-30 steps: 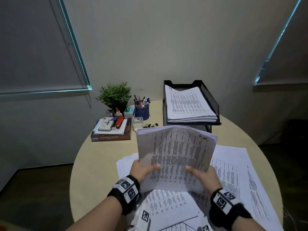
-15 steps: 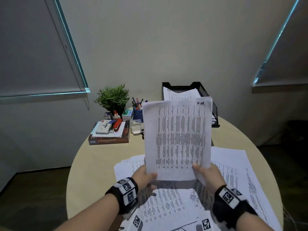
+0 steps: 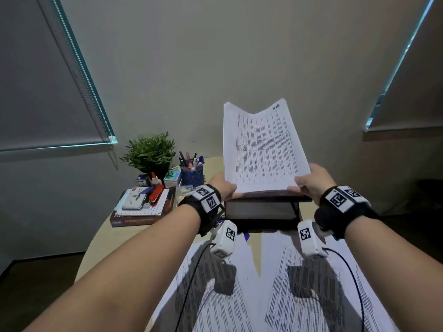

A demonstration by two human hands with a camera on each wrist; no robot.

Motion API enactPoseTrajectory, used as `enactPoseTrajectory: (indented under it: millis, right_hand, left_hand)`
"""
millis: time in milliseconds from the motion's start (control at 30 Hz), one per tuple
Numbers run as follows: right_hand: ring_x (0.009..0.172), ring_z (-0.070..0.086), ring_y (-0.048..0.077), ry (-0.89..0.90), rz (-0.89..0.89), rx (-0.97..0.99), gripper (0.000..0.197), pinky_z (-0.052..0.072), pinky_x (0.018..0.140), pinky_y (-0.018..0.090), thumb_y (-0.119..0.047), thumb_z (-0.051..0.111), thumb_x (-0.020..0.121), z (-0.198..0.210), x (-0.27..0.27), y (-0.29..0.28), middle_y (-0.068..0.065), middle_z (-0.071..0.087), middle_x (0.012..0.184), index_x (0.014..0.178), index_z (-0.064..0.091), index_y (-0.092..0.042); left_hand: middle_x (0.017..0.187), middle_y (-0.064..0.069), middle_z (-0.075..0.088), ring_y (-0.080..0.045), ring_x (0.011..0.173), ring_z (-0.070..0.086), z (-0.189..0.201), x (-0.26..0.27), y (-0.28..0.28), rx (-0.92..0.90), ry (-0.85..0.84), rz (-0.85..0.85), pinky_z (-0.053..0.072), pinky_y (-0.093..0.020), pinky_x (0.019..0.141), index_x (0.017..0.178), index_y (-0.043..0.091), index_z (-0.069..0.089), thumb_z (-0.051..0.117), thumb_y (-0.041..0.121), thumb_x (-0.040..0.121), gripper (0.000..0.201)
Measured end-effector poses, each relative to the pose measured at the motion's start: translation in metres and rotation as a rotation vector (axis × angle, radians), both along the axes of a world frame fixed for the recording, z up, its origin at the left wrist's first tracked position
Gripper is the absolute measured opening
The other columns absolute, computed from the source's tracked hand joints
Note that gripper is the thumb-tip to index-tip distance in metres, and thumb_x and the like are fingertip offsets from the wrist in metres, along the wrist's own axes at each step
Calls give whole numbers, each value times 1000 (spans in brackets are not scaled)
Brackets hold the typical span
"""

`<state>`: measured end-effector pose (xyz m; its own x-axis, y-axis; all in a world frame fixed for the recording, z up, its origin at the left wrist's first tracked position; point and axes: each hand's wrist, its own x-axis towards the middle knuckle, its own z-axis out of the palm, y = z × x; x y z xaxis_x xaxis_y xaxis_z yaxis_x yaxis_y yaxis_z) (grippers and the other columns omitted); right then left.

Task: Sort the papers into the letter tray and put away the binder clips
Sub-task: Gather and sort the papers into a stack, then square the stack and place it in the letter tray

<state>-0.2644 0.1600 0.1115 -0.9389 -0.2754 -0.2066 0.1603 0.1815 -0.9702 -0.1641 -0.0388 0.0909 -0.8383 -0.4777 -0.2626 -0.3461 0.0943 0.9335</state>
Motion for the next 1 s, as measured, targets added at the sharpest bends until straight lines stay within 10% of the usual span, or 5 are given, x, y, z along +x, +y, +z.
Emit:
enactPoseTrajectory:
  millis: [267, 533, 667, 900, 1000]
  right_hand:
    - [87, 61, 28, -58, -3, 238, 42, 58, 79, 37, 8, 50, 88, -36, -53, -14, 29, 54, 125, 130, 43, 7]
    - [70, 65, 29, 12, 27, 342, 11, 60, 61, 37, 3, 55, 84, -36, -44, -7, 21, 65, 103, 95, 58, 0]
    - [101, 61, 36, 279, 78, 577, 44, 52, 86, 44, -13, 58, 87, -19, -17, 11, 16, 57, 123, 129, 46, -6]
    - [115, 53, 28, 350, 143, 609, 48, 43, 94, 35, -20, 60, 89, -43, 49, 46, 13, 52, 131, 133, 45, -10]
    - [103, 56, 25, 299, 223, 606, 46, 44, 76, 28, -19, 59, 91, -68, 83, 55, 10, 51, 131, 134, 45, -9]
  left_hand:
    - [86, -9, 61, -25, 78, 64, -17, -36, -13, -409, -179, 79, 57, -35, 74, 82, 13, 49, 65, 2, 77, 20]
    - [92, -9, 67, -29, 86, 64, -22, -26, -4, -681, -209, 35, 53, -33, 73, 85, 13, 57, 54, 8, 79, 9]
    - [97, -7, 68, -26, 89, 63, -21, -6, -5, -705, -191, -22, 48, -29, 74, 94, 16, 66, 57, 28, 85, 17]
    - [118, -11, 59, -26, 108, 56, -64, 55, 7, -671, -193, -84, 46, -33, 92, 123, 14, 56, 62, 30, 85, 42]
    - [126, -12, 53, -28, 118, 50, -90, 88, 21, -657, -274, -99, 42, -34, 98, 125, 15, 54, 62, 30, 84, 44]
